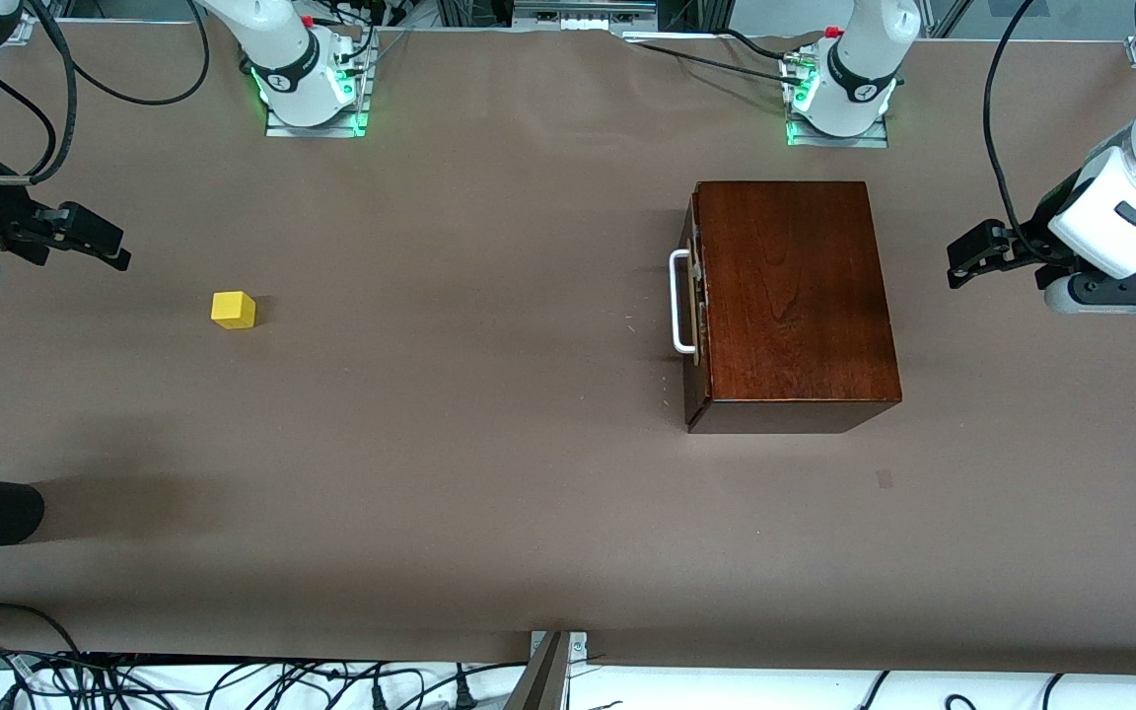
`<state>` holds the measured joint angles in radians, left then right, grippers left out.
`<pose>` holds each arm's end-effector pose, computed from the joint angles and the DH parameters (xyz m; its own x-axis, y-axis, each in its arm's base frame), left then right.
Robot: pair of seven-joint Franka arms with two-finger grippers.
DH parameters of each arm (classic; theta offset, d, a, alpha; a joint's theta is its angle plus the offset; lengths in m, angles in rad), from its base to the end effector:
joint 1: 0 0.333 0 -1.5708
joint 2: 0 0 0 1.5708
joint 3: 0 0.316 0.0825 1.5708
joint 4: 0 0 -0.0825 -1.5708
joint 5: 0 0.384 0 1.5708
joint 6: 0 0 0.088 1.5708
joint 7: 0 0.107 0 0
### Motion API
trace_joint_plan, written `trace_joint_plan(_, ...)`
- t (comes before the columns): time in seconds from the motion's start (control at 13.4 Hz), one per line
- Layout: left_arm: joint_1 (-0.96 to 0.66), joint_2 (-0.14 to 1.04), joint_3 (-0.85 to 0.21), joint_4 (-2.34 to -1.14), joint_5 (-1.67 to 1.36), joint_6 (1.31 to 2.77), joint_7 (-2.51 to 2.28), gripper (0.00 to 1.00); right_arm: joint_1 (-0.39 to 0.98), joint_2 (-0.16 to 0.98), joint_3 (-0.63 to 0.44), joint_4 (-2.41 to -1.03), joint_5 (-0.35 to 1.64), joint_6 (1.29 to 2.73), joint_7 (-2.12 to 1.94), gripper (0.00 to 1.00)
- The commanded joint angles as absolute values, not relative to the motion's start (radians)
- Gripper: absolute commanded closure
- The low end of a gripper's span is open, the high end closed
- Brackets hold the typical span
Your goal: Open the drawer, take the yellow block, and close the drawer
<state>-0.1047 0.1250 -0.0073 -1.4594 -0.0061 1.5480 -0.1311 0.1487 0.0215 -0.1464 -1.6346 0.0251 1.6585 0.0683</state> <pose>0.5866 -0.0664 0.6034 0.9991 0.0191 -0.0370 0.0192 -0.9998 0.0022 0.5671 0.0046 0.5900 0.9977 -0.0681 0.0011 -0.0680 -0.9974 -0.0220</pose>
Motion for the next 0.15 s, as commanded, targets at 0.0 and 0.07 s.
trace_joint_plan(0.0,-0.101,0.124,-0.011,-1.451,0.018,1.549,-0.11,0.0,0.143,0.021,-0.14,-1.618,0.014,1.643,0.055,0.0)
trace_joint_plan(0.07,-0.101,0.124,-0.011,-1.45,0.02,1.551,-0.11,0.0,0.143,0.023,-0.141,-1.618,0.015,1.644,0.057,0.0)
